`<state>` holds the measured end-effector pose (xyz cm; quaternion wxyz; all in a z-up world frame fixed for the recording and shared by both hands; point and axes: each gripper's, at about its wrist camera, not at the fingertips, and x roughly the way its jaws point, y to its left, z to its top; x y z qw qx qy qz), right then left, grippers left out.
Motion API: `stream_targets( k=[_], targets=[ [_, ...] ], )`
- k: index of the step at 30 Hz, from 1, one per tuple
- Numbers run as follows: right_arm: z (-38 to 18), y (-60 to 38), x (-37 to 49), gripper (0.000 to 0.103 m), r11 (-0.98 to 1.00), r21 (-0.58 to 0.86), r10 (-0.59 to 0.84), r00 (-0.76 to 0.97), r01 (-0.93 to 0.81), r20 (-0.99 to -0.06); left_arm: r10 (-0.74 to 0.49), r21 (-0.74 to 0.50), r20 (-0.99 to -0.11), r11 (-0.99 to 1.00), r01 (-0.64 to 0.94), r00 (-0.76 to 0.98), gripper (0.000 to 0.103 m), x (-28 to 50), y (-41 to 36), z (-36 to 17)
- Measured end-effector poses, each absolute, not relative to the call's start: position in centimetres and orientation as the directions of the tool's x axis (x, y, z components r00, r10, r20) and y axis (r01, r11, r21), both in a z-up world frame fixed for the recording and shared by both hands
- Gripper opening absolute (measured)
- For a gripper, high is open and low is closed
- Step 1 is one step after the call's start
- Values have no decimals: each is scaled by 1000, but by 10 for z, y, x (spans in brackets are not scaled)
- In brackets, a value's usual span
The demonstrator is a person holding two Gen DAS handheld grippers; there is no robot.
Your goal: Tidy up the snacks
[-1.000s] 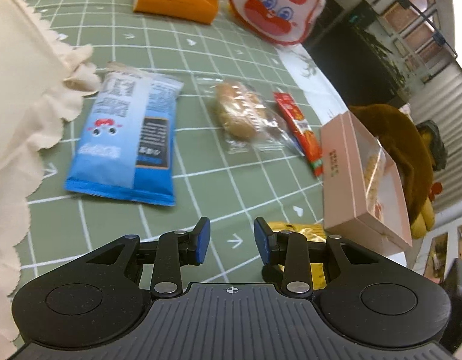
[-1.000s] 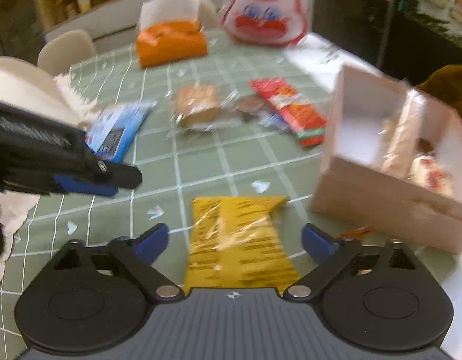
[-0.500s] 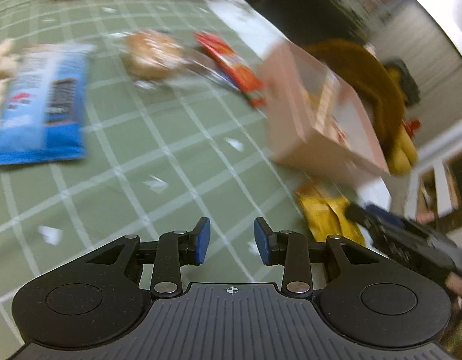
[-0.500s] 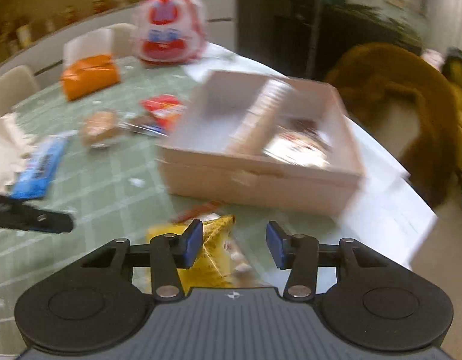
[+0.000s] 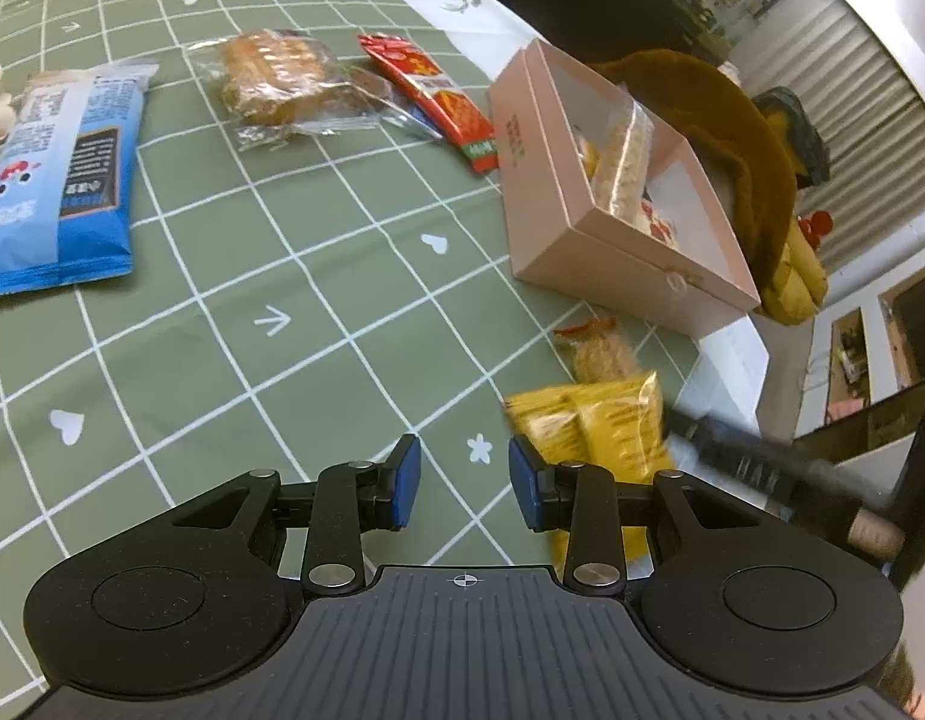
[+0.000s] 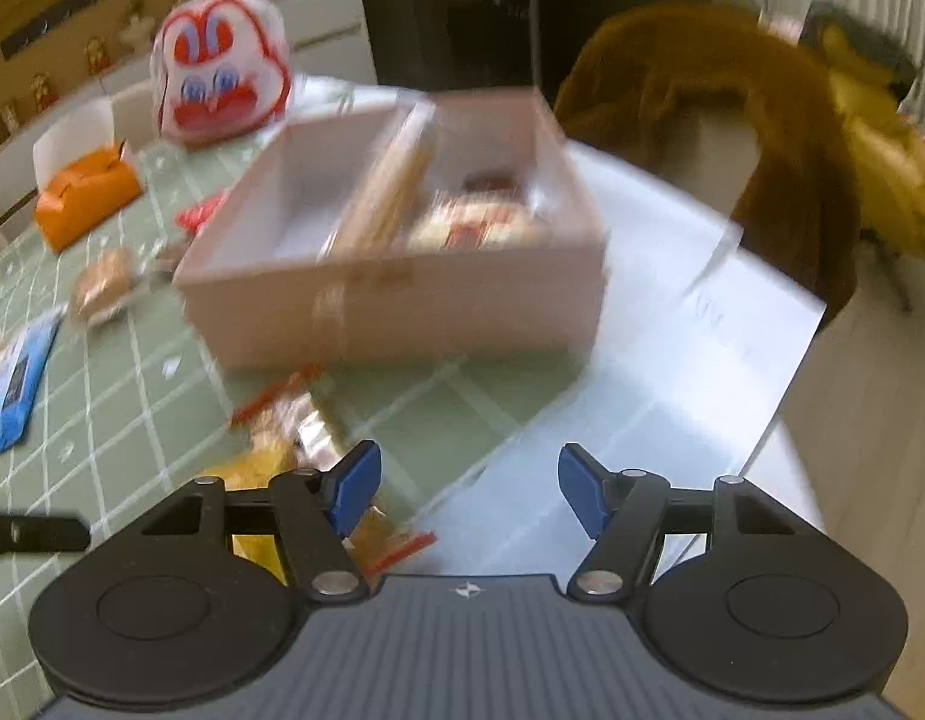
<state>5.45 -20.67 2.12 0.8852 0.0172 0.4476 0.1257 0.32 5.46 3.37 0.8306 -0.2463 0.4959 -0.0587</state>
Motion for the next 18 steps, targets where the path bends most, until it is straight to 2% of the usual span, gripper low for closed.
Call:
stream_targets(
  k=[4, 8, 12, 15, 17, 18],
  targets=[
    [21, -187, 32, 72, 935, 151, 310, 529, -321, -790, -345, -460, -791, 880, -118, 505, 37, 6, 50, 40],
    [22, -181, 22, 77, 931, 138, 308, 527, -337, -792, -367, -437, -786, 899, -27, 498, 37, 19, 30, 49],
    [24, -187, 12, 85, 939, 82, 267, 555, -334, -788, -338, -360, -822, 932, 42, 458, 37, 36, -2, 48],
    [21, -199, 5, 86, 948, 64, 237, 556, -312, -796, -282, -275, -859, 958, 81, 428, 38, 46, -26, 42],
    [17, -206, 1, 87, 954, 72, 228, 550, -291, -803, -263, -240, -869, 965, 107, 419, 49, 49, -38, 36],
    [17, -207, -2, 91, 957, 61, 217, 557, -285, -802, -264, -234, -874, 965, 121, 409, 50, 51, -43, 33]
  ],
)
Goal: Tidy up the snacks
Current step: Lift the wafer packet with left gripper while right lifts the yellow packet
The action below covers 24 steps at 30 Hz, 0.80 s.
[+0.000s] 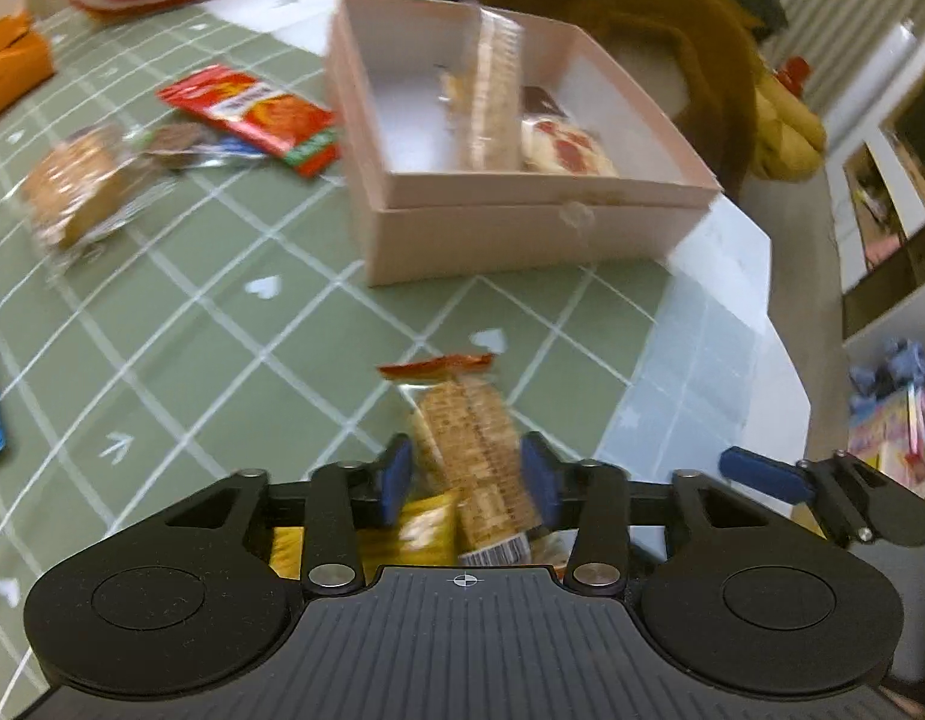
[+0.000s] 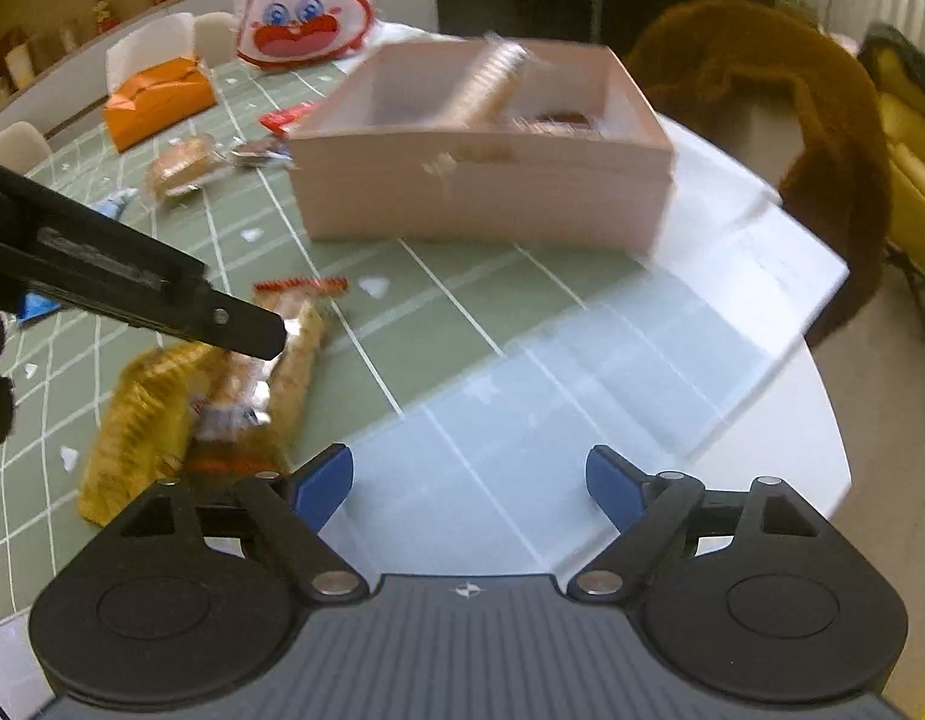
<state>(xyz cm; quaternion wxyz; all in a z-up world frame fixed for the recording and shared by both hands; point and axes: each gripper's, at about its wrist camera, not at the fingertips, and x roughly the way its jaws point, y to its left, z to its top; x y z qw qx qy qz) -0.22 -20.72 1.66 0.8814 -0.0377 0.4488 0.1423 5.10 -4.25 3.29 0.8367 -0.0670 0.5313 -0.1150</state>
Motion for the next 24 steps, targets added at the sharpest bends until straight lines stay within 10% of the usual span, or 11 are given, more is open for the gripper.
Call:
stream_targets(
  k=[24],
  targets=[
    [38, -119, 15, 92, 853, 341, 470, 299, -395, -831, -268, -428, -749, 894, -134, 606, 37, 3, 101, 68]
  ],
)
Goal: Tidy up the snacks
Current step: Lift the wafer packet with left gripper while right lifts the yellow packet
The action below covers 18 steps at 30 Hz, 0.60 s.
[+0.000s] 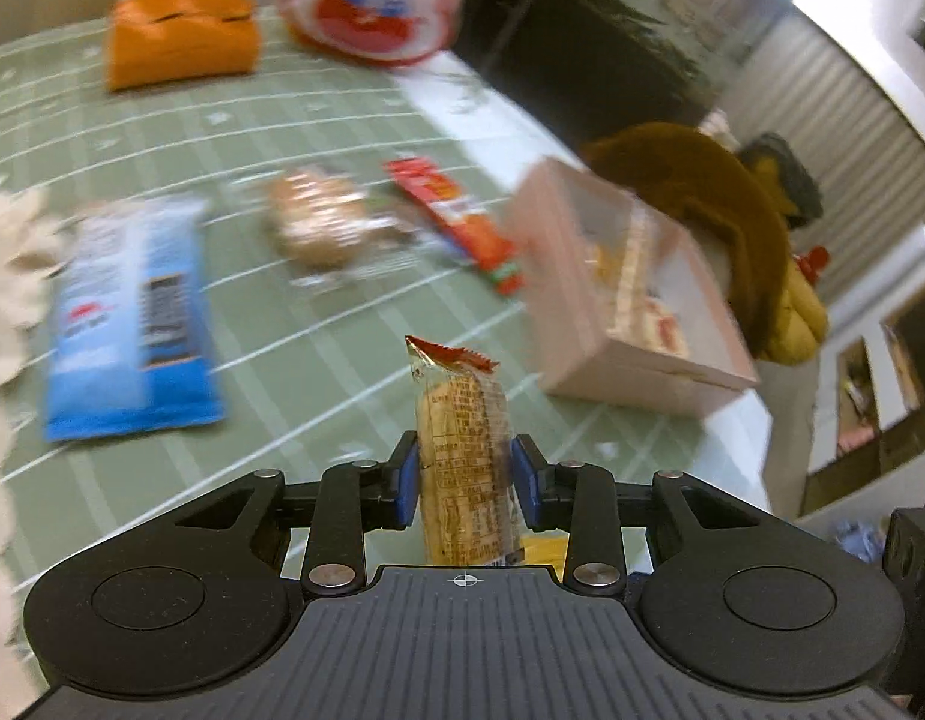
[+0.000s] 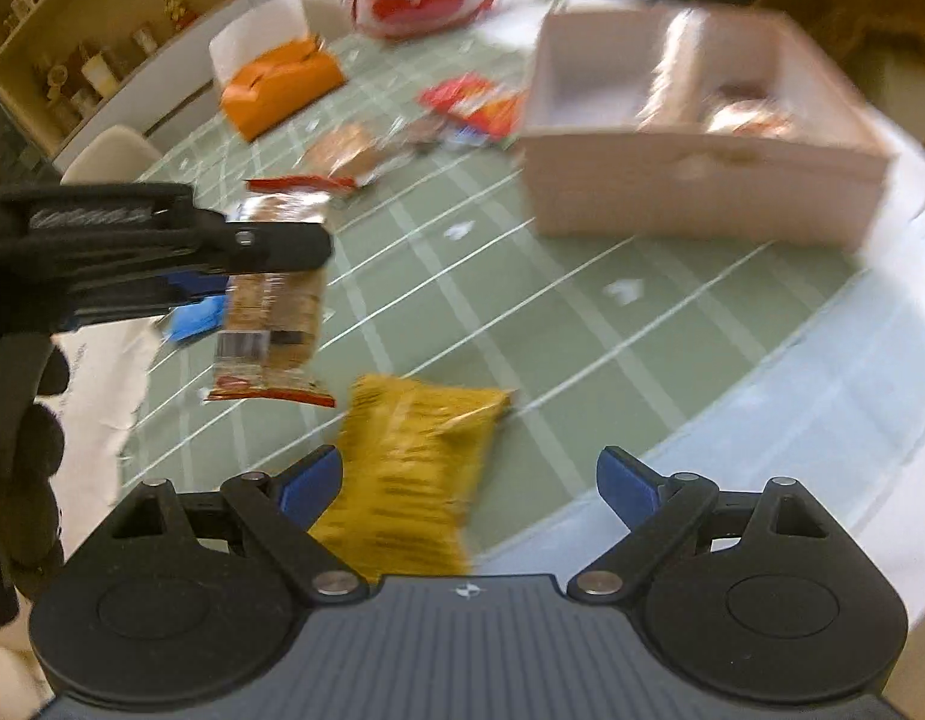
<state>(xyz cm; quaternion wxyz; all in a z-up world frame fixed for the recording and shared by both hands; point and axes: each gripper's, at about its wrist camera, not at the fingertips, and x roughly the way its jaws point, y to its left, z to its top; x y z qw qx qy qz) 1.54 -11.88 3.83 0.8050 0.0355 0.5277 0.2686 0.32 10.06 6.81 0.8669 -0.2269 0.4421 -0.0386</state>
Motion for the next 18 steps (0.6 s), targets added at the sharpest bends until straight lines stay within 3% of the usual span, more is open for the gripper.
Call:
stream_targets(
  k=[9, 18],
  targets=[
    [26, -70, -5, 96, 824, 134, 365, 336, -550, -868, -247, -405, -821, 888, -220, 516, 37, -18, 123, 35],
    [22, -113, 1, 97, 876, 33, 271, 434, -481, -859, -297, -417, -831, 892, -172, 470, 37, -33, 105, 28]
  ],
)
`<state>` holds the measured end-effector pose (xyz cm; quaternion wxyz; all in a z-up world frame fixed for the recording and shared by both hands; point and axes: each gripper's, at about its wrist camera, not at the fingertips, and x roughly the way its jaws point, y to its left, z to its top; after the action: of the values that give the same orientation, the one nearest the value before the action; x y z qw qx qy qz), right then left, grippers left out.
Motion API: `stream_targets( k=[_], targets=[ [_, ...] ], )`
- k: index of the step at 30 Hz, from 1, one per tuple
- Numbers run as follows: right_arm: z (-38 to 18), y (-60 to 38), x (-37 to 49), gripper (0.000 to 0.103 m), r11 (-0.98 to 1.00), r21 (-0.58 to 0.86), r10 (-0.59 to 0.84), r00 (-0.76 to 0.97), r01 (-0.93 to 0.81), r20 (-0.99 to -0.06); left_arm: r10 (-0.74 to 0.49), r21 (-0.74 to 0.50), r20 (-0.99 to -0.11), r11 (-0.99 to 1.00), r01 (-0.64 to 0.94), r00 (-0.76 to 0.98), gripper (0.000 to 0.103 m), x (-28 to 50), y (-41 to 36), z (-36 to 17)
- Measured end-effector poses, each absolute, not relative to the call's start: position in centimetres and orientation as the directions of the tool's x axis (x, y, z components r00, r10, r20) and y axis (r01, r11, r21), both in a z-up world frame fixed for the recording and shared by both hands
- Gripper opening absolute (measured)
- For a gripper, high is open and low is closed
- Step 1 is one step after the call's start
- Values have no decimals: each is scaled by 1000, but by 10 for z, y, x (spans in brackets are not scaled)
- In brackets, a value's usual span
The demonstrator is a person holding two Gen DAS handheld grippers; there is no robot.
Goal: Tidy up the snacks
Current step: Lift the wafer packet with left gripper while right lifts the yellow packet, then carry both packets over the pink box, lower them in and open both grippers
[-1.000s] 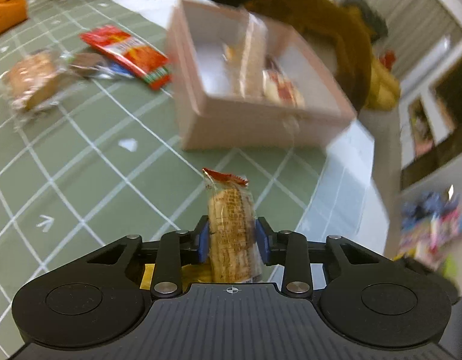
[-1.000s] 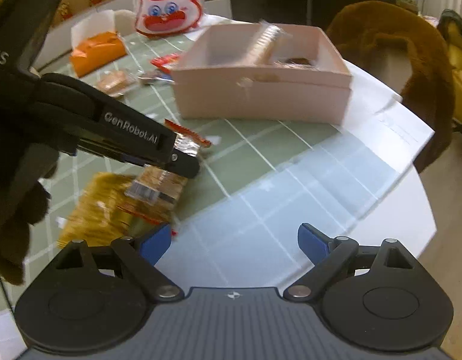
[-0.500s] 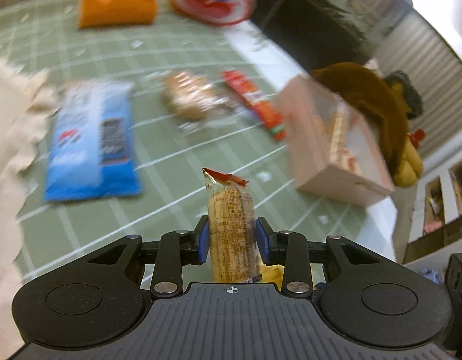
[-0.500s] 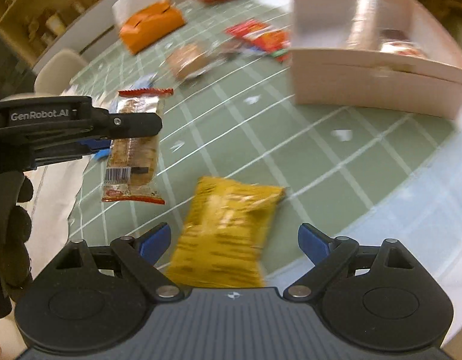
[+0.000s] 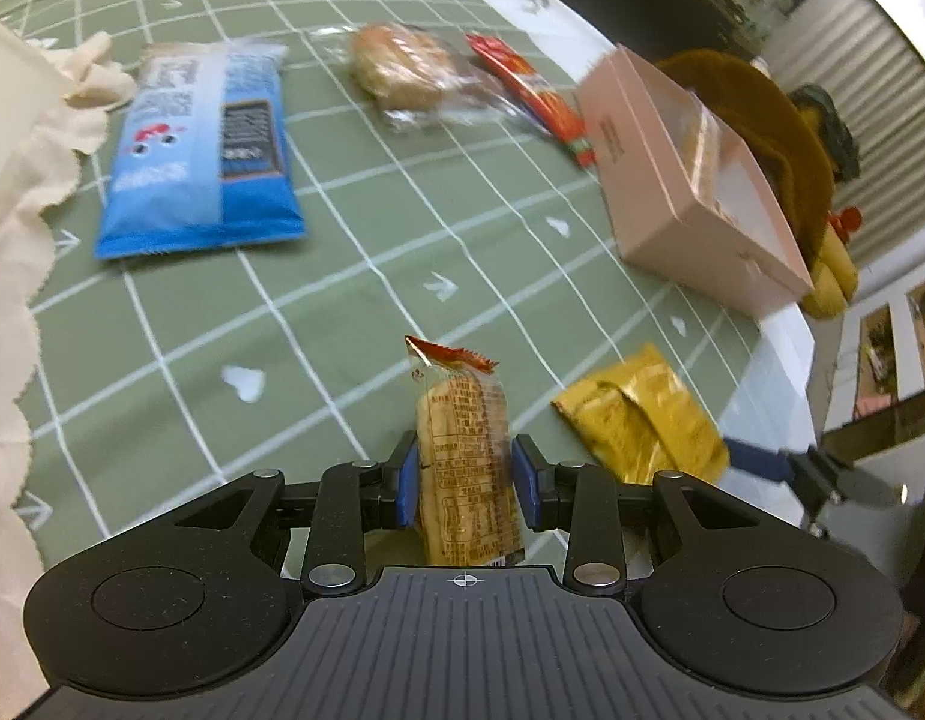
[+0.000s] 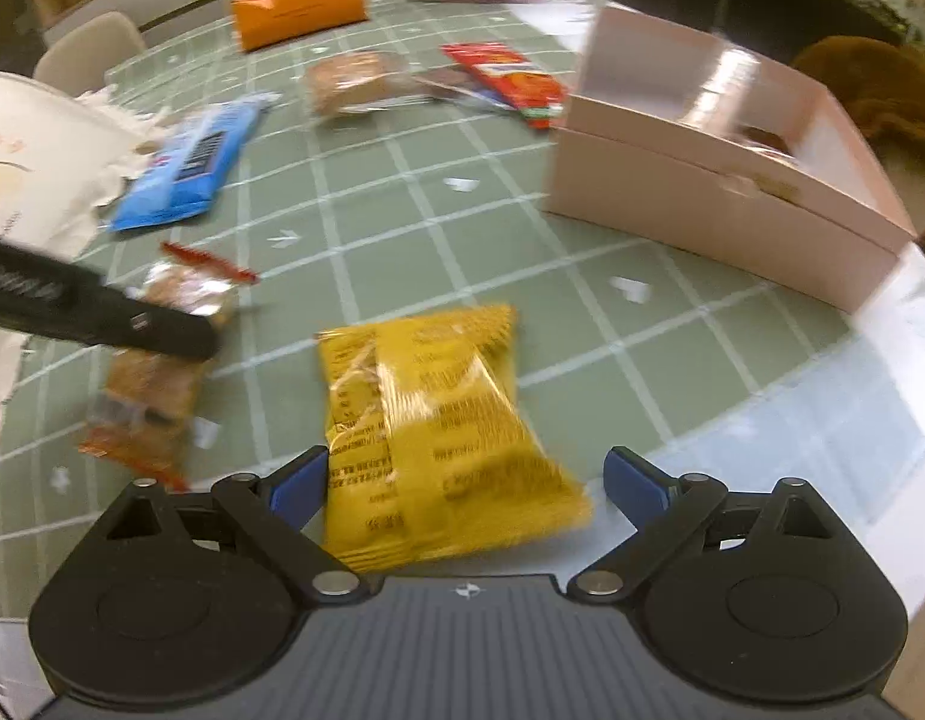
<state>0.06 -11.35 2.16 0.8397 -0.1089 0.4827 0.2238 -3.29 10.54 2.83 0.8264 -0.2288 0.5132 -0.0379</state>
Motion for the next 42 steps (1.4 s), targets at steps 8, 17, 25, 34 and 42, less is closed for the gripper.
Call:
stream_targets(
  k=[8, 17, 25, 34, 42],
  targets=[
    [22, -128, 14, 97, 882, 56, 290, 447, -468, -846, -267, -349, -852, 931, -108, 451, 37, -33, 81, 29],
    [19, -106, 29, 97, 850, 23, 302, 451, -526, -840, -233, -277, -865, 960, -37, 444, 37, -34, 68, 32],
    [18, -105, 35, 98, 856, 24, 306, 468, -517, -829, -219, -222, -880, 974, 44, 421, 40, -36, 52, 33],
    [20, -111, 30, 91, 867, 34, 311, 486, -497, -817, -193, -199, -876, 980, 33, 441, 43, -41, 46, 34],
    [29, -126, 16, 69, 869, 65, 335, 487, -490, -807, -213, -246, -845, 969, -2, 491, 43, -49, 52, 32]
  ],
)
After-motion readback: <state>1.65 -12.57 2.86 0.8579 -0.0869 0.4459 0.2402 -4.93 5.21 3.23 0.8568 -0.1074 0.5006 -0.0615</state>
